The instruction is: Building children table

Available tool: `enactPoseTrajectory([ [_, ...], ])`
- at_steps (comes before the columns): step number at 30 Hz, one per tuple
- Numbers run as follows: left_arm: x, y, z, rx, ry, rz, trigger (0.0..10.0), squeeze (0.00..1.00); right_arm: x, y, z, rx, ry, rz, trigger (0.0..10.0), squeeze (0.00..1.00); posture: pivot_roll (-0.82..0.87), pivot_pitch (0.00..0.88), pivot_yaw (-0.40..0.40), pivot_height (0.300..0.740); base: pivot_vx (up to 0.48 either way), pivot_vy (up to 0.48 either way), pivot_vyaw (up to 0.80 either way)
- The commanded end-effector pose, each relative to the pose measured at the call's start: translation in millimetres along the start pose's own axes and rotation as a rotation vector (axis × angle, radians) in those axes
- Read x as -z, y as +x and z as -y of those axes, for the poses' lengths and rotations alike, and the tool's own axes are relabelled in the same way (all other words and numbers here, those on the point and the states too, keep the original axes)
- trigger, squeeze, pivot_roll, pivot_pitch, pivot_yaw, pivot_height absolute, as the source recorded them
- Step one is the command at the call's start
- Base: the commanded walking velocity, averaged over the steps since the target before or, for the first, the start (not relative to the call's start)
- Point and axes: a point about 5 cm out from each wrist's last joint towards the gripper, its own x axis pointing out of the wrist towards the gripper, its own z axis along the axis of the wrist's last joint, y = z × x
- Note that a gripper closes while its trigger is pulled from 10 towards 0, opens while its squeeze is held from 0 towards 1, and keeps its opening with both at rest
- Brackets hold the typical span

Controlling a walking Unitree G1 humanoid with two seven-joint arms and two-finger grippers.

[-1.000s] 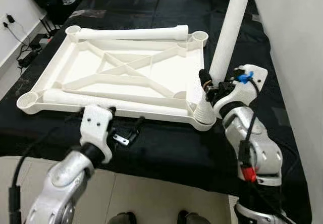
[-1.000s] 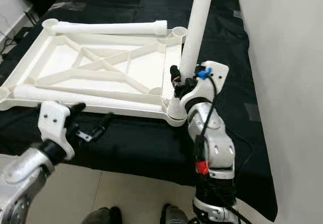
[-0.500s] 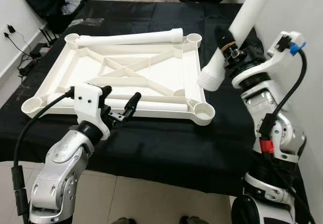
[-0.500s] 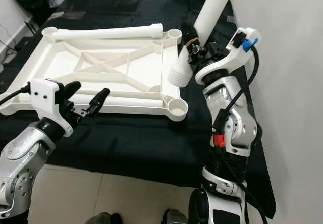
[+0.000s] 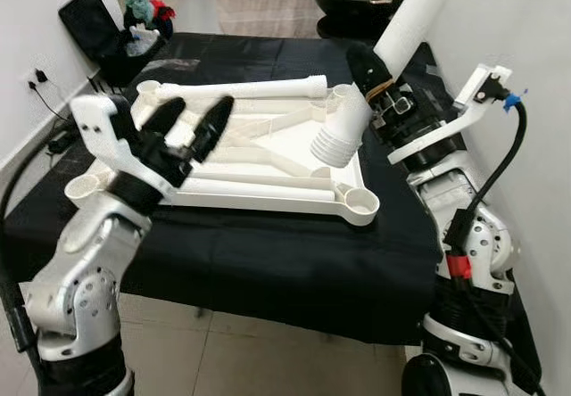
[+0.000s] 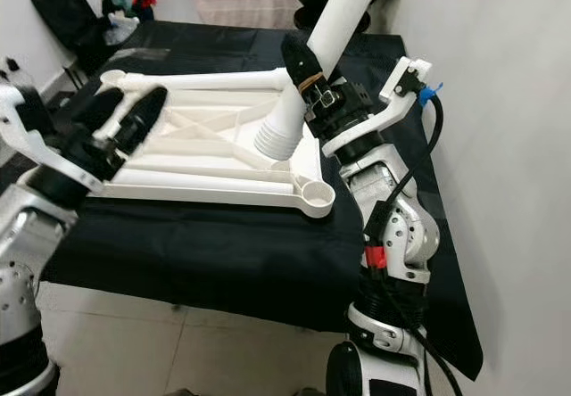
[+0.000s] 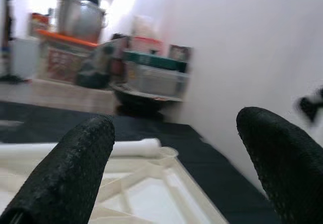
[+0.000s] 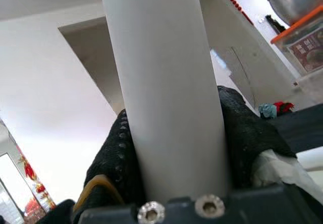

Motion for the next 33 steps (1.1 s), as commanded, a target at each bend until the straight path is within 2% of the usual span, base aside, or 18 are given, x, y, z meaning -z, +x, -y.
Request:
enactPoseTrajectory([
  [1,-4,1.7,2.7,0.02,-0.04,0.037,10.0,0.0,-1,2.2,-0.9,-0.007,0.004,0.013,10.0,0.0,-0.04,0.042,-0.015,0.74,0.0,0.0,0.0],
  [2,-11,2.6,4.1,0.042,-0.047,0.069,10.0,0.0,0,3.5,-3.7,-0.017,-0.027,-0.009,10.0,0.0,-0.04,0.026,-0.018,0.74,0.0,0.0,0.0],
  [3,-15,5.0,4.5,0.053,-0.057,0.083,10.0,0.0,-2,5.9,-7.9,-0.042,-0.01,0.001,10.0,0.0,-0.04,0.026,-0.018,0.74,0.0,0.0,0.0],
  [6,-16,7.4,4.4,0.053,-0.041,0.069,10.0,0.0,2,5.5,-7.9,-0.048,-0.047,-0.03,10.0,0.0,-0.03,0.003,0.002,0.74,0.0,0.0,0.0],
  [8,-14,14.8,2.5,0.096,0.016,0.015,10.0,0.0,27,5.0,-6.9,-0.065,-0.258,-0.172,10.0,0.0,-0.02,0.012,0.003,0.74,0.0,0.0,0.0],
  [9,-14,14.8,2.5,0.096,0.016,0.015,10.0,0.0,27,5.0,-6.9,-0.065,-0.258,-0.172,10.0,0.0,-0.02,0.012,0.003,0.74,0.0,0.0,0.0],
  [12,-23,30.2,11.0,0.15,0.022,0.043,10.0,0.0,40,5.9,-1.1,-0.042,-0.463,-0.247,10.0,0.0,0.0,0.01,-0.011,0.74,0.0,0.0,0.0],
  [13,-23,30.2,11.0,0.15,0.022,0.043,10.0,0.0,40,5.9,-1.1,-0.042,-0.463,-0.247,10.0,0.0,0.0,0.01,-0.011,0.74,0.0,0.0,0.0],
  [16,-37,59.4,25.9,0.197,0.068,0.075,10.0,0.0,31,18.8,-6.5,-0.007,-0.808,-0.208,10.0,0.0,-0.01,0.01,-0.002,0.74,0.0,0.0,0.0],
  [18,-37,59.4,25.9,0.197,0.068,0.075,10.0,0.0,31,18.8,-6.5,-0.007,-0.808,-0.208,10.0,0.0,-0.01,0.01,-0.002,0.74,0.0,0.0,0.0],
  [19,-39,65.8,29.2,0.206,0.083,0.073,10.0,0.0,30,21.8,-9.4,-0.012,-0.874,-0.198,10.0,0.0,-0.01,0.008,-0.001,0.74,0.0,0.0,0.0],
  [21,-39,70.5,33.4,0.224,0.084,0.074,10.0,0.0,30,23.5,-11.1,-0.007,-0.889,-0.194,10.0,0.0,-0.01,0.009,0.004,0.74,0.0,0.0,0.0],
  [23,-38,83.0,44.1,0.245,0.098,0.073,10.0,0.0,35,25.1,-17.2,-0.014,-0.883,-0.192,10.0,0.0,-0.02,0.002,0.005,0.74,0.0,0.0,0.0],
  [26,-37,90.9,49.6,0.253,0.103,0.073,10.0,0.0,38,25.6,-21.8,-0.031,-0.874,-0.188,10.0,0.0,-0.02,0.0,0.001,0.74,0.0,0.0,0.0],
  [33,-31,96.5,60.6,0.341,0.108,0.035,10.0,0.0,42,26.3,-23.2,-0.053,-0.886,-0.181,10.0,0.0,-0.03,0.0,0.0,0.74,0.0,0.0,0.0],
])
